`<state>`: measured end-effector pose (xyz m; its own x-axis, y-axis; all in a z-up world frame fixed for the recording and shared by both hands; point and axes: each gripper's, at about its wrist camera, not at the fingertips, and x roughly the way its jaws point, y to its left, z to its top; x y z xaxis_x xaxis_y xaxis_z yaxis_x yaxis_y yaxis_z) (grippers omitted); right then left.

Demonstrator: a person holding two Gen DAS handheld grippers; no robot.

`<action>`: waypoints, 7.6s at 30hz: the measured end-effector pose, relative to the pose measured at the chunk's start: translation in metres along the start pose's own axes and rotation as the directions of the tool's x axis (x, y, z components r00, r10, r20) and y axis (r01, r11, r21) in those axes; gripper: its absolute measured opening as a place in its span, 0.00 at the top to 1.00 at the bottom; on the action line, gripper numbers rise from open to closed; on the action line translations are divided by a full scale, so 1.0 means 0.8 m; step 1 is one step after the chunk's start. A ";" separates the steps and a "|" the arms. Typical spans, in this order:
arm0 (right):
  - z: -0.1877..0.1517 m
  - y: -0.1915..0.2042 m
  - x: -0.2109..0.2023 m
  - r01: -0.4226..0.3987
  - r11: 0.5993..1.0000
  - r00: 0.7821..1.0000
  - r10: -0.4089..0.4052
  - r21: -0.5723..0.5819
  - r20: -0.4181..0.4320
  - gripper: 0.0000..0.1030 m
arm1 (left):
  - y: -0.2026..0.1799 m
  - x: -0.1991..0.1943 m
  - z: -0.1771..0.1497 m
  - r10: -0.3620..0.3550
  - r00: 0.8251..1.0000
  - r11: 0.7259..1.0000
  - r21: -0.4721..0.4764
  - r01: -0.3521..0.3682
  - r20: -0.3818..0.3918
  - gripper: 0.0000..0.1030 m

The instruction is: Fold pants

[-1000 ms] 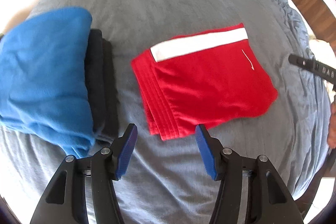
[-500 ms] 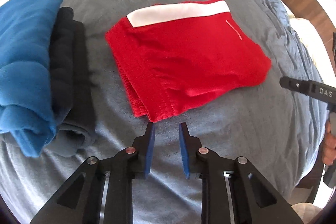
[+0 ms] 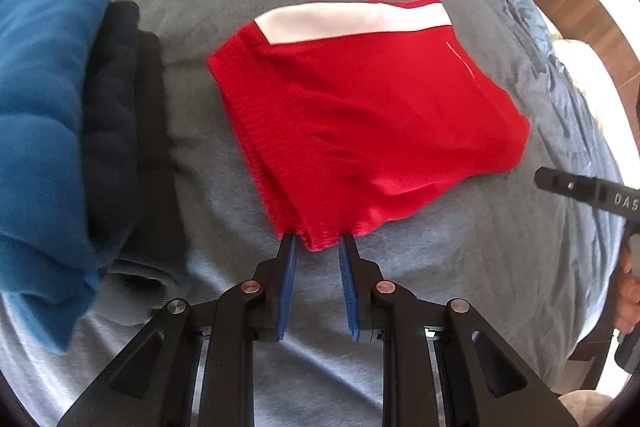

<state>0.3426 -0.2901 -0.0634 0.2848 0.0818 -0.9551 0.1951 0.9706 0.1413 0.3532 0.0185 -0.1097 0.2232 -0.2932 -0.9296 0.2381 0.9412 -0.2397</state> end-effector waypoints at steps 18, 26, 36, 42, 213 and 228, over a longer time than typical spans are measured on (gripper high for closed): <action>-0.006 0.006 0.006 0.001 1.000 1.000 -0.001 -0.001 -0.027 0.56 | -0.004 -0.033 0.001 -0.015 1.000 1.000 0.024 0.014 0.027 0.93; -0.006 0.009 0.004 0.010 1.000 1.000 -0.011 -0.017 -0.015 0.56 | -0.004 -0.018 -0.002 0.081 0.996 0.991 0.112 -0.078 -0.025 0.95; -0.006 0.004 0.007 0.019 0.999 1.000 -0.020 0.032 0.016 0.56 | -0.006 -0.005 -0.001 0.155 0.987 0.986 0.061 -0.152 -0.045 0.97; -0.001 -0.007 0.001 0.022 0.999 0.998 -0.025 0.043 0.062 0.56 | -0.012 -0.009 -0.011 0.202 0.976 0.979 0.030 -0.200 -0.084 0.84; 0.026 -0.072 0.022 -0.247 0.962 0.969 0.245 -0.119 -0.031 0.80 | -0.237 0.017 0.053 0.026 1.000 0.967 0.254 -0.028 0.011 0.59; 0.019 -0.063 0.032 -0.283 0.936 0.958 0.267 -0.209 -0.103 0.93 | -0.235 0.020 0.044 0.023 1.000 0.971 0.236 -0.021 -0.005 0.59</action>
<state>0.3545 -0.3404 -0.0914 0.2279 0.3610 -0.9043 -0.0941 0.9325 0.3486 0.3454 -0.1692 -0.0700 0.2238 -0.2704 -0.9364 0.4498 0.8810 -0.1469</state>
